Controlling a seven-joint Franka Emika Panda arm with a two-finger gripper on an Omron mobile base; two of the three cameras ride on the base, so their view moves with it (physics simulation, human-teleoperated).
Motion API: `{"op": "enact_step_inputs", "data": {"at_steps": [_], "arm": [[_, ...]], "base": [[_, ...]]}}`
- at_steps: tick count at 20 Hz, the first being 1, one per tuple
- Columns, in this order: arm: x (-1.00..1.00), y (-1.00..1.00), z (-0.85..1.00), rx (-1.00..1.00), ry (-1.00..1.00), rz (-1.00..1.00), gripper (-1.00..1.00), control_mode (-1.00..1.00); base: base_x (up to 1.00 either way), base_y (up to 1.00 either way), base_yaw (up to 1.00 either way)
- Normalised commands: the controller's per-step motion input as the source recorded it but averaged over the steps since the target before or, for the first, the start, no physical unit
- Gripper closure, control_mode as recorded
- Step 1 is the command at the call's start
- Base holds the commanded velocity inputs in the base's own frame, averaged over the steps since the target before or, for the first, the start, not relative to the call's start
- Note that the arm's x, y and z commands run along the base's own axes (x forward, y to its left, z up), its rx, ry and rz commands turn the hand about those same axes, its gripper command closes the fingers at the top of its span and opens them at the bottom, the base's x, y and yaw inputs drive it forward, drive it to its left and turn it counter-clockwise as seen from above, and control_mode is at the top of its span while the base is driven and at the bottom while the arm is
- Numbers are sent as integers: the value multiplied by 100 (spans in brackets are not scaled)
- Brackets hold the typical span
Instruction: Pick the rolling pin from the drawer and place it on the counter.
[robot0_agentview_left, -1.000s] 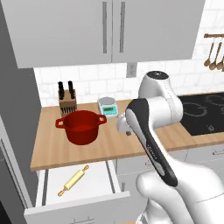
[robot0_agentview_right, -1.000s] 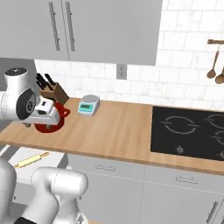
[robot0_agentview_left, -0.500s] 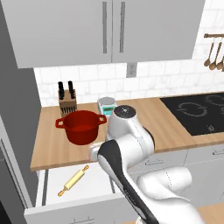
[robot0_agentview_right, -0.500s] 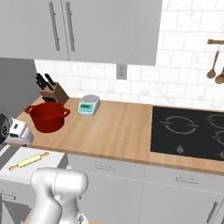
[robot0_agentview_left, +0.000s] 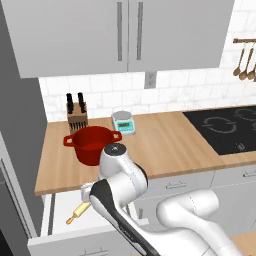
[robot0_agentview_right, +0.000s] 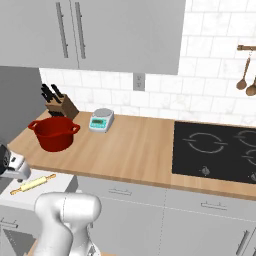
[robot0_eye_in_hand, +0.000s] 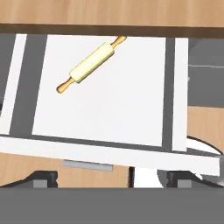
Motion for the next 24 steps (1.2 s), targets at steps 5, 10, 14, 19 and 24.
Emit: {"op": "enact_step_inputs", "data": {"at_steps": [5, 10, 14, 19, 24], "arm": [[31, 15, -67, -1, 11, 0, -100, -100], [21, 12, -57, -5, 10, -1, -100, -100], [11, 15, -57, -7, 5, -1, -100, -100], [9, 14, -57, -6, 5, -2, -100, -100], [17, 18, -53, -5, 6, -3, -100, -100]], "base": [[0, 0, 0], [0, 0, 0], [0, 0, 0], [0, 0, 0], [0, 0, 0]]}}
